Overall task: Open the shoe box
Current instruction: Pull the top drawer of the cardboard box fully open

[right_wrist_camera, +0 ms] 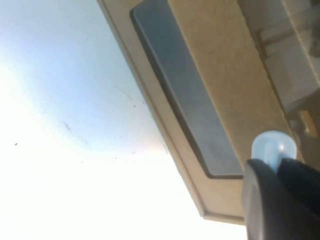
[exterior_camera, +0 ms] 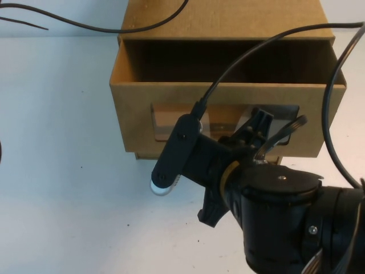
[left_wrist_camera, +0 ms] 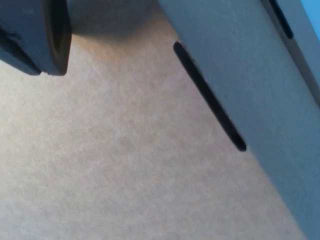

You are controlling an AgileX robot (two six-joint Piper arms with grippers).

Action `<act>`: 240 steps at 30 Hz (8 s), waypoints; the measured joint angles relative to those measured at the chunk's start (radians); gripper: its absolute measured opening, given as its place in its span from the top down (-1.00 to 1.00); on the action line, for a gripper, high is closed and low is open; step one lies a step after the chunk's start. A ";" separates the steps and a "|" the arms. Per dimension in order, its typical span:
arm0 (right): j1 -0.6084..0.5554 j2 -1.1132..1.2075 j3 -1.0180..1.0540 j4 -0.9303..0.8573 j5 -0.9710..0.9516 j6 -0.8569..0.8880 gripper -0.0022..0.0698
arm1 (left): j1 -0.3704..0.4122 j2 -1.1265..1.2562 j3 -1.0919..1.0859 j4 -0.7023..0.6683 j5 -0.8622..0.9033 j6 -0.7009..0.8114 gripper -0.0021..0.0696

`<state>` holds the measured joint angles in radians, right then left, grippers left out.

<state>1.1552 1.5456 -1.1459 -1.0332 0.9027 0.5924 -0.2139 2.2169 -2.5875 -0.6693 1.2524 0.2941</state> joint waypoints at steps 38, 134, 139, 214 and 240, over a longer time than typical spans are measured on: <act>0.261 -0.075 0.000 0.148 0.254 -0.043 0.90 | -0.044 0.003 -0.011 0.130 -0.016 0.000 0.96; -0.726 -1.281 0.827 -0.049 -0.535 0.518 0.98 | -0.044 -2.229 2.569 0.547 -1.042 -0.119 0.96; -0.726 -1.281 0.830 -0.076 -0.500 0.540 0.98 | -0.044 -2.229 2.613 0.551 -1.041 -0.127 0.96; -0.726 -1.281 0.856 -0.063 -0.358 0.540 0.98 | 0.217 -2.229 2.615 0.588 -0.910 -0.110 0.96; -0.726 -1.281 0.856 -0.076 -0.369 0.540 0.98 | 0.217 -2.229 2.615 0.599 -0.864 -0.110 0.96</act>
<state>0.4296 0.2648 -0.2898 -1.1091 0.5333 1.1327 0.0032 -0.0125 0.0273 -0.0706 0.3884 0.1846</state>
